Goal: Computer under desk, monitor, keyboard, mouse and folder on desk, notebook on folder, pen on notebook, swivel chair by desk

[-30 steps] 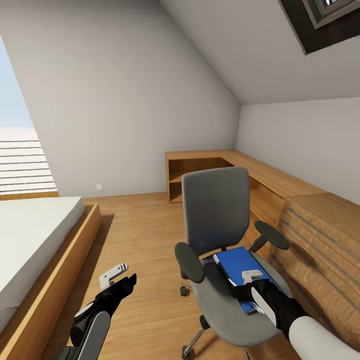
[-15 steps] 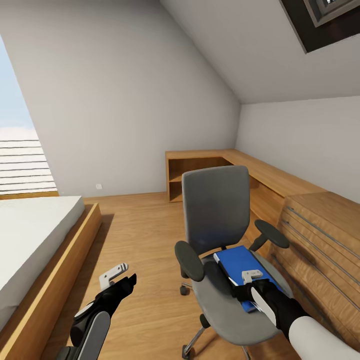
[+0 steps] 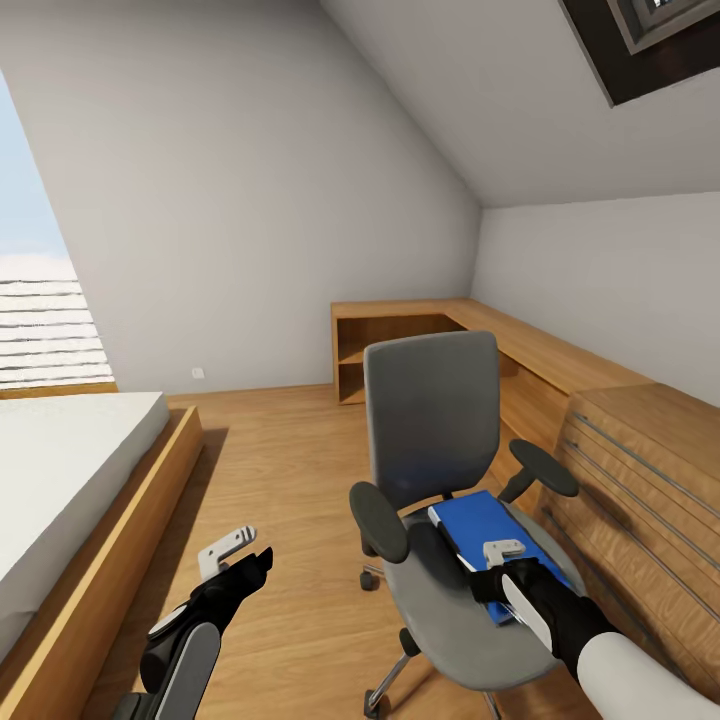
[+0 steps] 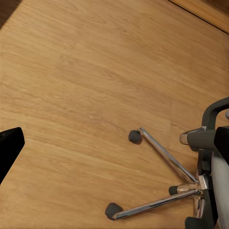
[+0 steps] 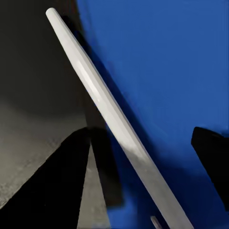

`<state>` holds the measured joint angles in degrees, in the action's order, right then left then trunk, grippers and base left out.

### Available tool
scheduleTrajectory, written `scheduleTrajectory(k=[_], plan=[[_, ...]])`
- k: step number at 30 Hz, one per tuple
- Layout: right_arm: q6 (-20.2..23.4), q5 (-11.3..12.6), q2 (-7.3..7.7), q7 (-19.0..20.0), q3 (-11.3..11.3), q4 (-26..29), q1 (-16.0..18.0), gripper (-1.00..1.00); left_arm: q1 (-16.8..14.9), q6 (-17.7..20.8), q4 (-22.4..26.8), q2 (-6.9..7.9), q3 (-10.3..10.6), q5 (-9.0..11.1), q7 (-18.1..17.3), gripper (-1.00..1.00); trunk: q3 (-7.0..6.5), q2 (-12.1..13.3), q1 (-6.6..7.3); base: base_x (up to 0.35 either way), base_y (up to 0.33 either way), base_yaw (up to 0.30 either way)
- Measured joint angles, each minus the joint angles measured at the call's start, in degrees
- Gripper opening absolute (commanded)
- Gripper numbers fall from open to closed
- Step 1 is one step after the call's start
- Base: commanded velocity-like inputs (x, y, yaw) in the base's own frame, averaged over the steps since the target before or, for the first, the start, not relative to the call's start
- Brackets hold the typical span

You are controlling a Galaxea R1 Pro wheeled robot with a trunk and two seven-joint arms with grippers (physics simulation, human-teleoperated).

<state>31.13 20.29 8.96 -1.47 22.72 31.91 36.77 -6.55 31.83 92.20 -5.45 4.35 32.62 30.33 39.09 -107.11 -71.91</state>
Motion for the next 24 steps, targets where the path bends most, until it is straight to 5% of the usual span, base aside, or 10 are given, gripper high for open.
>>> scheduleTrajectory(k=[24], plan=[[0.02,-0.25,0.10,0.04,-0.08,0.40,-0.01,-1.00,0.00,0.00,0.00,0.00,-0.01,0.00,-0.04,1.00,-0.17,0.39,0.21,0.000,0.000,0.000]])
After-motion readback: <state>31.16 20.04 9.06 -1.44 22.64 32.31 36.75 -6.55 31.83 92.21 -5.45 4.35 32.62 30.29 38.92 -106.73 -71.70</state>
